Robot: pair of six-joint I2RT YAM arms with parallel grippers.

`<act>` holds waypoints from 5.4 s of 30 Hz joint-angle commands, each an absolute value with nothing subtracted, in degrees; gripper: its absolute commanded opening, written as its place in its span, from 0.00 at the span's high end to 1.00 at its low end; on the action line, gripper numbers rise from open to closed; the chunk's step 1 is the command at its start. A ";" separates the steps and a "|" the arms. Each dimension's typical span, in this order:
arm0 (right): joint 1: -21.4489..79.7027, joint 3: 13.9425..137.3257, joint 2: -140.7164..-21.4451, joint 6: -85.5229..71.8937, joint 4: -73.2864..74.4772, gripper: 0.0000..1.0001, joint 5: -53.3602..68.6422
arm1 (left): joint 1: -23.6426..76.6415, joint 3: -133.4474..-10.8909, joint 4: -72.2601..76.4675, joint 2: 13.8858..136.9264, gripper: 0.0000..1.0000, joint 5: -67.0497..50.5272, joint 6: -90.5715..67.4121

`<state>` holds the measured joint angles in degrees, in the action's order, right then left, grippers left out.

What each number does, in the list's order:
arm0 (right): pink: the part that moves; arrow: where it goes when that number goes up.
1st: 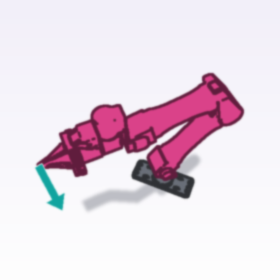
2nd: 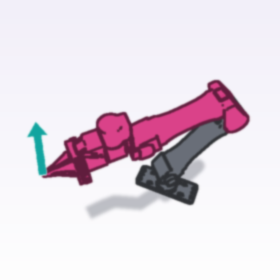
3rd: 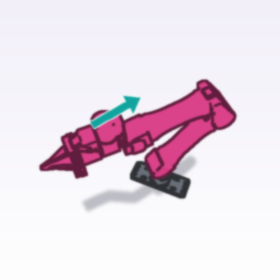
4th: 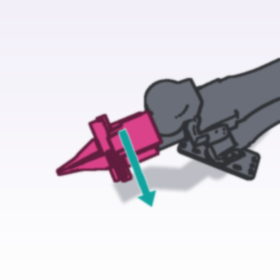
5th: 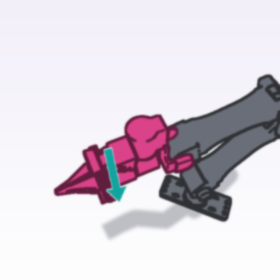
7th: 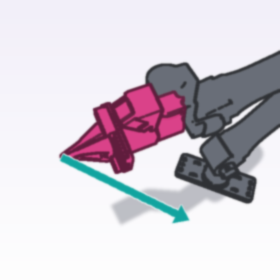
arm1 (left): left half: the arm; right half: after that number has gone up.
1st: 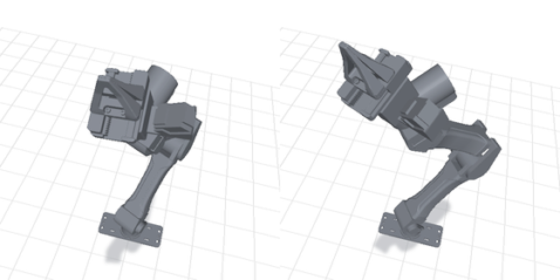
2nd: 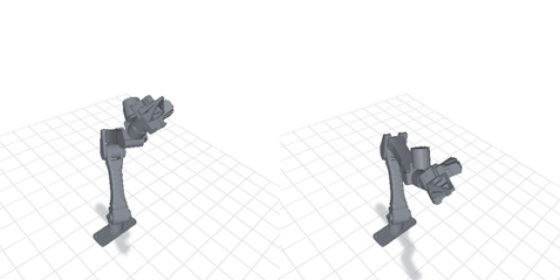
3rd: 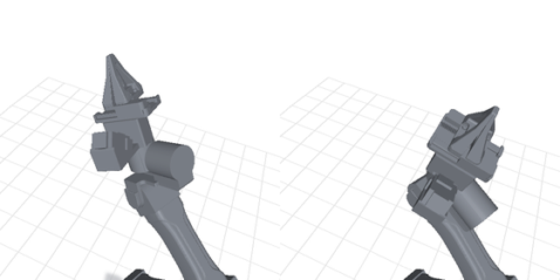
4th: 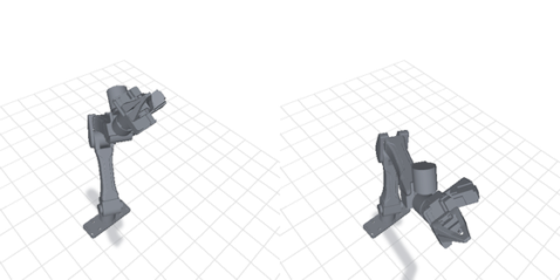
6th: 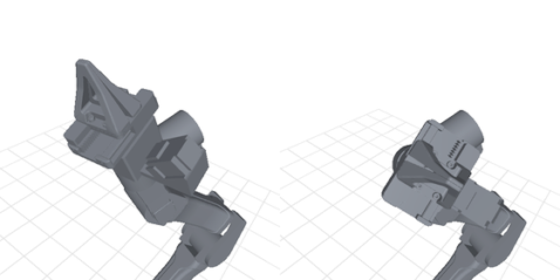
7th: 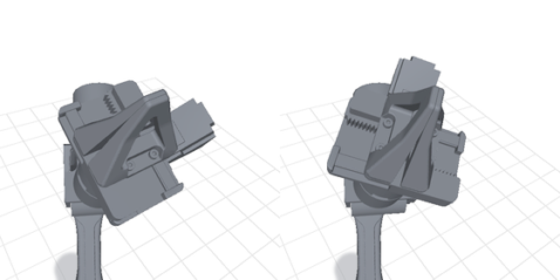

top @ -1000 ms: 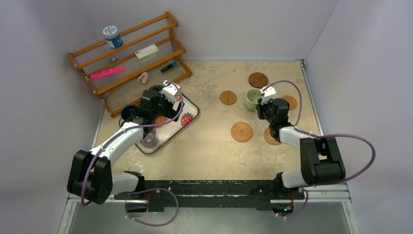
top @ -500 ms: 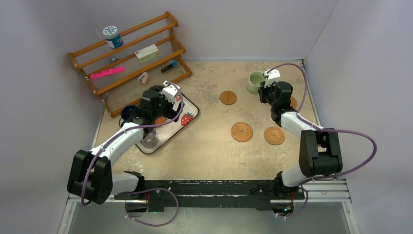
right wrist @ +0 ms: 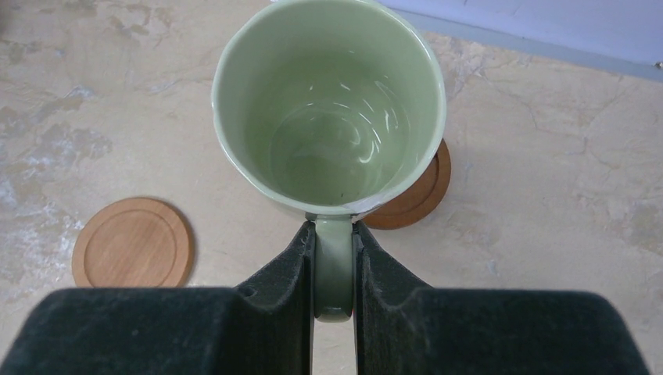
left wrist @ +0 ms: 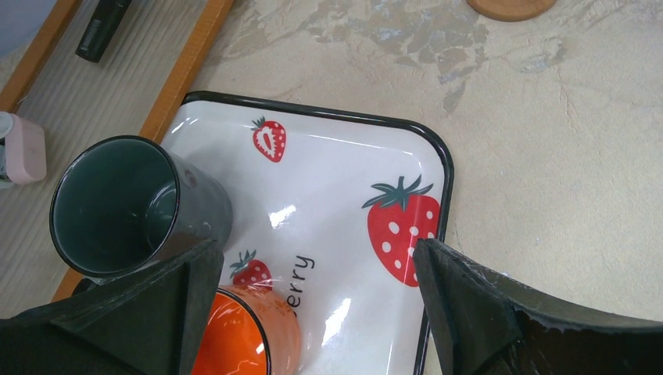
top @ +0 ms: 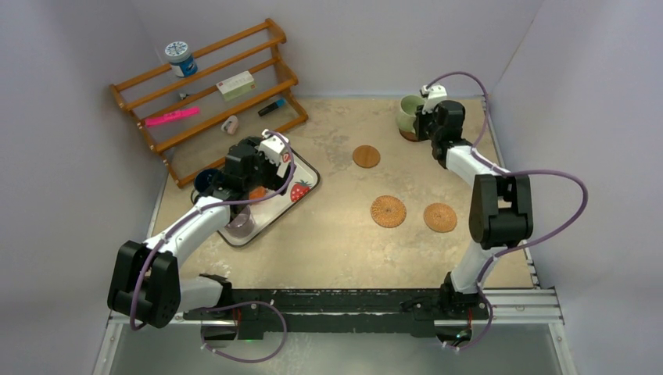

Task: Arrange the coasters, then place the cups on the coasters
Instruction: Place the cup on the coaster.

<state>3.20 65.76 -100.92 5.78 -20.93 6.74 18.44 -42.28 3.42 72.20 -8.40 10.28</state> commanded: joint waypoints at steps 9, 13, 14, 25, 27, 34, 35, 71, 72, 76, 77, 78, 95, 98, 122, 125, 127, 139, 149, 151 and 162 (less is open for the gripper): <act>3.04 73.02 -104.10 3.79 -22.86 1.00 0.21 | 18.11 -41.45 6.35 70.81 0.00 -9.57 11.40; 2.86 72.06 -104.14 4.95 -23.31 1.00 0.14 | 18.11 -41.16 6.64 70.92 0.00 -9.91 11.51; 2.74 71.74 -103.70 5.38 -23.30 1.00 0.15 | 18.11 -41.07 6.73 70.93 0.00 -9.97 11.58; 0.13 72.97 -101.47 8.94 -19.99 1.00 4.05 | 18.11 -42.60 4.06 69.88 0.00 -11.30 15.63; -1.50 75.47 -102.23 10.03 -17.29 1.00 7.19 | 18.02 -43.08 2.77 69.43 0.00 -11.18 18.10; -3.77 78.03 -102.48 12.45 -17.80 1.00 11.38 | 16.99 -46.46 -9.89 67.09 0.00 -15.57 24.68; -3.78 78.35 -102.73 12.94 -17.87 1.00 11.24 | 16.82 -45.51 -9.86 66.14 0.00 -16.64 25.20; -3.78 80.09 -112.11 13.23 -23.00 1.00 18.87 | 14.85 -40.78 -8.60 67.70 0.00 -16.90 27.93; -3.78 80.01 -112.28 13.22 -23.38 1.00 18.85 | 14.85 -40.78 -8.61 67.76 0.00 -16.80 27.94; -3.78 79.66 -112.95 12.52 -25.01 1.00 18.11 | 14.80 -40.78 -8.53 68.00 0.00 -16.53 27.89; -3.78 79.82 -113.11 12.49 -24.98 1.00 18.11 | 14.81 -40.78 -8.53 68.15 0.00 -16.52 27.86; -3.78 79.97 -113.36 12.36 -24.80 1.00 18.14 | 14.79 -40.78 -8.51 68.26 0.00 -16.52 27.86; -3.78 80.33 -114.90 12.16 -23.42 1.00 18.10 | 14.77 -41.04 -8.61 68.60 0.00 -16.51 27.51; -3.73 80.33 -114.68 12.15 -23.14 1.00 18.15 | 14.77 -41.04 -8.62 68.56 0.00 -16.44 27.51; -3.72 81.17 -114.06 12.57 -19.72 0.63 18.75 | 14.77 -41.26 -8.86 68.47 0.00 -16.32 27.22; -3.78 81.06 -113.77 12.81 -19.43 0.61 18.97 | 14.77 -41.31 -8.94 68.37 0.00 -16.43 27.20; -3.78 80.90 -113.57 12.83 -19.29 0.61 18.93 | 14.77 -41.31 -8.90 68.31 0.00 -16.46 27.24; -3.78 78.12 -111.70 14.53 -18.33 0.70 19.37 | 14.77 -41.31 -9.13 68.20 0.00 -16.69 27.19; -3.78 78.72 -113.04 15.79 -16.17 0.69 20.04 | 14.77 -41.31 -9.14 68.20 0.00 -16.58 27.21; -3.78 80.21 -114.10 16.19 -14.13 0.67 20.00 | 14.77 -41.37 -9.09 68.36 0.00 -16.49 27.24; -3.78 82.86 -114.36 15.87 -11.10 0.66 18.84 | 14.77 -41.40 -9.22 68.35 0.00 -16.95 27.23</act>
